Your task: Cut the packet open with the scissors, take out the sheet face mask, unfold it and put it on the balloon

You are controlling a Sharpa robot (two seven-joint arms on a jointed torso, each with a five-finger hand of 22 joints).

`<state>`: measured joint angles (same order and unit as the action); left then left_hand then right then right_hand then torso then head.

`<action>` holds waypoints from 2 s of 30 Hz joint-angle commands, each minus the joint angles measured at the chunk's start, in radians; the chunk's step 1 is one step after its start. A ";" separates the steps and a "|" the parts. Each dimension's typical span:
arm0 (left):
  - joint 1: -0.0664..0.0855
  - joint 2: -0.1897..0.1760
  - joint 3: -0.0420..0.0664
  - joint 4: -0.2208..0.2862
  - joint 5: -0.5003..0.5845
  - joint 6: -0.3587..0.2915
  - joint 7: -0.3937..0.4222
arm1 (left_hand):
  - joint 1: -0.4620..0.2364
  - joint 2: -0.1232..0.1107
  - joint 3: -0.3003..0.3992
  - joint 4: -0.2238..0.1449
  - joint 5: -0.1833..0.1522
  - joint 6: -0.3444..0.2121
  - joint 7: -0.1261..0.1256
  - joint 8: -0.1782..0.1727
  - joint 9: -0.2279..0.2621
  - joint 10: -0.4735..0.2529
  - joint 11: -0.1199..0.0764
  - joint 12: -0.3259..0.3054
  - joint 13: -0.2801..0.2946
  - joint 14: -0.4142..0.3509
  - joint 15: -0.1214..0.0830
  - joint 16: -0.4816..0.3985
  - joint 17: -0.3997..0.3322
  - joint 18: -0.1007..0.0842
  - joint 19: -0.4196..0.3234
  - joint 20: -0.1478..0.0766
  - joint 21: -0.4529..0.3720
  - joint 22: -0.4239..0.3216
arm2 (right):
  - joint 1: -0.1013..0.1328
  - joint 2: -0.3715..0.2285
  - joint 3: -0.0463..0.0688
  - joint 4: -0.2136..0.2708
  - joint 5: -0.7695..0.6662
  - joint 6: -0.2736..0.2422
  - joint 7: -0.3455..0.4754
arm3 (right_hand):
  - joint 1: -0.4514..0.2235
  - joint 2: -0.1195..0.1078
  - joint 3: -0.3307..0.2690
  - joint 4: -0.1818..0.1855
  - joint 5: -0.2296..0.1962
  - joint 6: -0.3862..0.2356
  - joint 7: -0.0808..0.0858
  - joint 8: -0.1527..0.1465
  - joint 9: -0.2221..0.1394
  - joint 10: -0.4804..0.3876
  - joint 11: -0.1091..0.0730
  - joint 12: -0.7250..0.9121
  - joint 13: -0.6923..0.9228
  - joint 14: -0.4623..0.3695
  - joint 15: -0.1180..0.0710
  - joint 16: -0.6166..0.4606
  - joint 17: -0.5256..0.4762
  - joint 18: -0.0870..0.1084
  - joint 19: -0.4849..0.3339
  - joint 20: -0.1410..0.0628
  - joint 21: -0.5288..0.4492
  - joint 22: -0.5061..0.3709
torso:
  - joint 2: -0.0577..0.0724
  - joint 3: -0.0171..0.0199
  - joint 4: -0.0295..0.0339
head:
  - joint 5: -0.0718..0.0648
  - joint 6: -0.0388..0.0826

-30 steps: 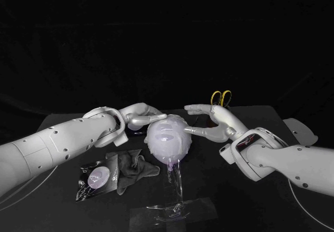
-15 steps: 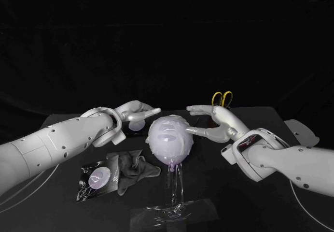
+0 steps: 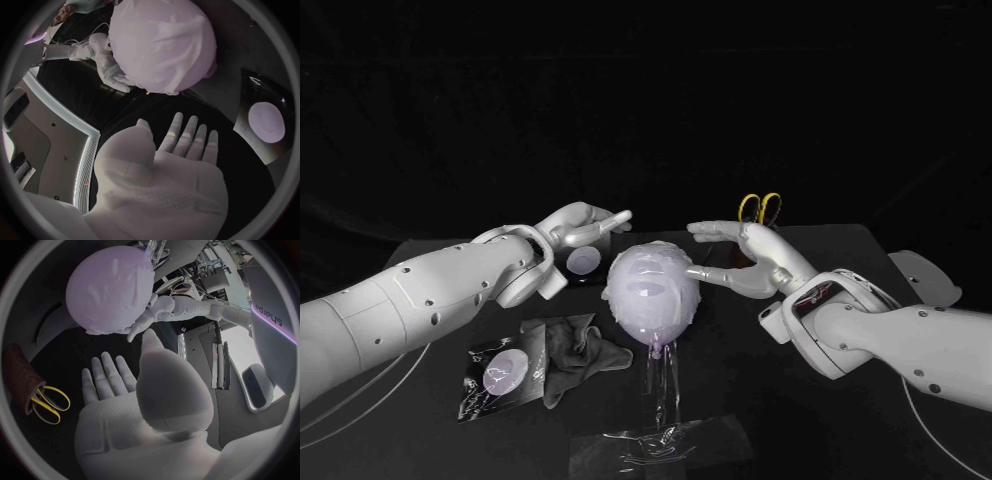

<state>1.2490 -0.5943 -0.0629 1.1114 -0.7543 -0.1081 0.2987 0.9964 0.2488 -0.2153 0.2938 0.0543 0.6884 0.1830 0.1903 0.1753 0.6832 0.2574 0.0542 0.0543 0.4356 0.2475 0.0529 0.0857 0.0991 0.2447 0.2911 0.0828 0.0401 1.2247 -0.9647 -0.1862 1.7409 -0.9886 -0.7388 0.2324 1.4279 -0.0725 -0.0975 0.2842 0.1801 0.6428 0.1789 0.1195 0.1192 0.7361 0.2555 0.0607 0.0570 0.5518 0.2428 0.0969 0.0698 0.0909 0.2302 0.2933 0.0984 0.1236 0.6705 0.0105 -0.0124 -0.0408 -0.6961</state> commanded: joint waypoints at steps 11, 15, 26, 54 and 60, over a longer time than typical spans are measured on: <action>0.000 0.004 0.003 0.039 0.003 0.131 0.251 | 0.031 0.048 0.007 0.003 -0.006 0.096 0.081 0.033 0.019 0.062 -0.020 0.011 0.007 -0.035 -0.009 -0.005 -0.009 0.021 -0.051 0.002 -0.023 -0.008 | 0.000 0.004 0.000 -0.009 -0.010 0.014 0.000 | 0.011 0.003 0.004 -0.001 0.000 0.003 0.120 -0.002 -0.001 -0.002 0.001 -0.005 0.000 -0.001 0.001 -0.006 -0.002 0.019 0.006 0.001 0.005 0.000 | -0.001 0.0009 0.0005 | -0.007 0.001; 0.000 0.010 0.003 0.036 -0.003 0.152 0.254 | 0.024 0.048 0.013 0.003 -0.006 0.107 0.080 0.037 0.020 0.092 -0.020 0.014 0.008 -0.031 -0.010 -0.005 -0.008 0.022 -0.052 0.002 -0.023 -0.008 | 0.000 0.004 0.000 -0.011 -0.006 0.014 0.000 | 0.011 0.003 0.004 0.001 -0.001 0.003 0.120 -0.003 -0.002 -0.002 0.001 -0.005 0.000 0.000 0.001 -0.007 -0.002 0.019 0.006 0.001 0.005 -0.001 | 0.000 0.0009 0.0005 | -0.006 0.001; 0.000 0.046 0.003 0.013 -0.018 0.182 0.235 | -0.018 0.046 0.015 0.003 -0.006 0.096 0.086 0.026 0.015 0.042 -0.015 -0.001 0.001 -0.060 -0.008 -0.011 -0.015 0.022 -0.059 0.002 -0.025 -0.009 | 0.000 0.006 0.000 -0.013 -0.001 0.011 0.000 | 0.011 0.003 0.004 0.001 0.000 0.003 0.120 -0.003 -0.002 -0.001 0.001 -0.005 0.000 0.001 0.001 -0.007 -0.002 0.019 0.006 0.001 0.005 0.000 | 0.000 0.0017 -0.0004 | -0.010 0.002; -0.001 0.129 -0.002 -0.072 -0.098 0.231 0.165 | -0.070 0.047 0.028 0.002 -0.006 -0.013 0.090 -0.023 -0.016 -0.085 -0.011 -0.007 -0.006 -0.027 -0.007 -0.002 -0.010 0.020 -0.055 0.002 -0.021 -0.007 | 0.000 0.005 0.000 -0.009 0.016 0.003 0.002 | 0.011 0.004 0.004 0.003 0.001 0.002 0.120 -0.004 -0.002 -0.003 0.001 -0.005 0.000 0.001 0.001 -0.007 -0.002 0.019 0.008 0.001 0.006 0.000 | 0.001 0.0012 0.0001 | -0.019 -0.006; -0.002 0.135 -0.002 -0.084 -0.105 0.228 0.149 | -0.077 0.046 0.029 0.002 -0.006 -0.052 0.099 -0.038 -0.026 -0.122 -0.003 -0.009 -0.007 -0.043 -0.004 -0.007 -0.014 0.018 -0.062 0.002 -0.023 -0.008 | 0.000 0.006 0.000 -0.010 0.017 0.003 0.002 | 0.011 0.004 0.004 0.003 0.001 0.002 0.120 -0.004 -0.002 -0.003 0.001 -0.005 0.000 0.001 0.001 -0.007 -0.002 0.019 0.008 0.001 0.006 0.000 | 0.001 0.0013 0.0005 | -0.021 -0.009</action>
<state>1.2471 -0.4633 -0.0662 1.0283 -0.8460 0.1055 0.4622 0.9287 0.2917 -0.1912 0.2952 0.0543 0.6389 0.1808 0.1551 0.1498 0.5639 0.2538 0.0488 0.0480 0.3947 0.2416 0.0490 0.0725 0.1085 0.1878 0.2947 0.0609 0.0327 1.2249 -0.9592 -0.1862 1.7296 -0.9689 -0.7376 0.2283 1.4319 -0.0685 -0.0975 0.2842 0.1801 0.6429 0.1789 0.1195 0.1181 0.7360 0.2555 0.0608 0.0570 0.5519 0.2428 0.0929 0.0695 0.0908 0.2302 0.2933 0.0984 0.1235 0.6717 0.0119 -0.0124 -0.0602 -0.7034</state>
